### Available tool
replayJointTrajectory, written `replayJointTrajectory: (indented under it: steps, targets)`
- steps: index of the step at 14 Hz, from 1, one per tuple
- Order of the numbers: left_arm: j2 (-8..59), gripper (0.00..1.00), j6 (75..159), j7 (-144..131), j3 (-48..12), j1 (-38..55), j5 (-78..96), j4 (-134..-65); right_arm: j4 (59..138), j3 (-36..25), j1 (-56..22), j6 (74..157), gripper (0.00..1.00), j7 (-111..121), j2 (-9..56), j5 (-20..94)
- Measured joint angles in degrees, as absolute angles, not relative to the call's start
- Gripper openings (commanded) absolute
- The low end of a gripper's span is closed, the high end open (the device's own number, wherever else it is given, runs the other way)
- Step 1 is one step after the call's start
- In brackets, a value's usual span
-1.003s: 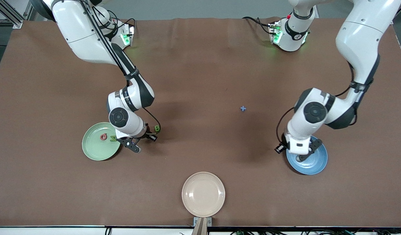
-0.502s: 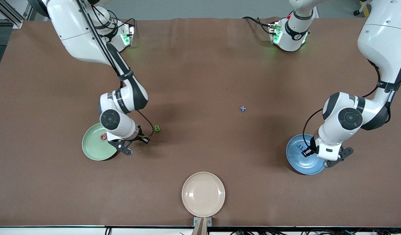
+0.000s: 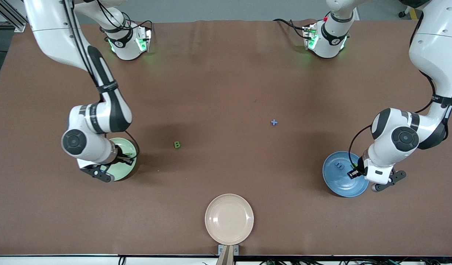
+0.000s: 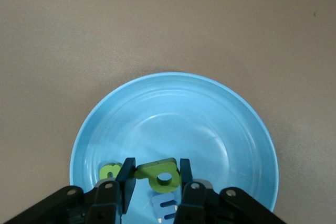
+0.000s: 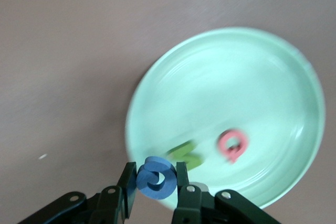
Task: Sort upper and lower case letters into plates
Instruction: 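Place the c in the green plate while the left gripper places the p, then grasp the B with the right gripper while the left gripper grasps the x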
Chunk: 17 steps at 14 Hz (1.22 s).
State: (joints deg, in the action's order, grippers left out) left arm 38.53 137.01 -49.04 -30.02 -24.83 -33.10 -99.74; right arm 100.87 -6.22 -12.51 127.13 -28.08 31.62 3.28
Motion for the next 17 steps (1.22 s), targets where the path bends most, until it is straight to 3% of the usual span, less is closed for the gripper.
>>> replayJointTrajectory:
  steps: [4, 5, 6, 7, 10, 11, 12, 13, 17]
  targets:
    - [39.2, 0.0, 137.0, -48.9, -29.2, -24.8, -33.2, -99.5, 101.5, -6.2, -8.5, 131.2, 0.03, -23.2, 33.1, 3.3]
    - [39.2, 0.0, 137.0, -48.9, -29.2, -24.8, -33.2, -99.5, 101.7, -6.2, -8.4, 132.4, 0.12, -23.2, 34.0, 3.3]
    - [39.2, 0.0, 137.0, -48.9, -29.2, -24.8, -33.2, -99.4, 101.7, -6.0, -8.5, 133.5, 0.37, -23.2, 35.0, 3.3]
    - [39.3, 0.0, 137.0, -48.9, -29.2, -24.8, -33.2, -99.4, 101.7, -5.9, -8.5, 134.6, 0.98, -23.2, 36.0, 3.3]
    - [39.6, 0.02, 137.0, -48.9, -29.2, -24.8, -33.2, -99.4, 101.7, -5.8, -8.5, 135.7, 1.0, -23.0, 37.4, 3.3]
    - [39.8, 0.11, 137.0, -48.9, -29.2, -24.8, -33.2, -99.4, 101.5, -5.8, -8.5, 135.6, 1.0, -22.9, 37.4, 3.3]
    - [40.0, 0.49, 137.0, -48.9, -29.2, -24.8, -33.2, -99.4, 101.1, -5.8, -8.6, 134.9, 1.0, -22.8, 37.3, 3.3]
    - [40.2, 0.97, 137.0, -48.9, -29.2, -24.8, -33.2, -99.4, 100.5, -5.7, -8.6, 133.2, 1.0, -22.8, 37.0, 3.3]
    - [40.5, 1.0, 137.1, -49.2, -29.2, -24.8, -33.2, -99.3, 97.1, -4.8, -9.7, 122.9, 1.0, -27.1, 32.8, 4.8]
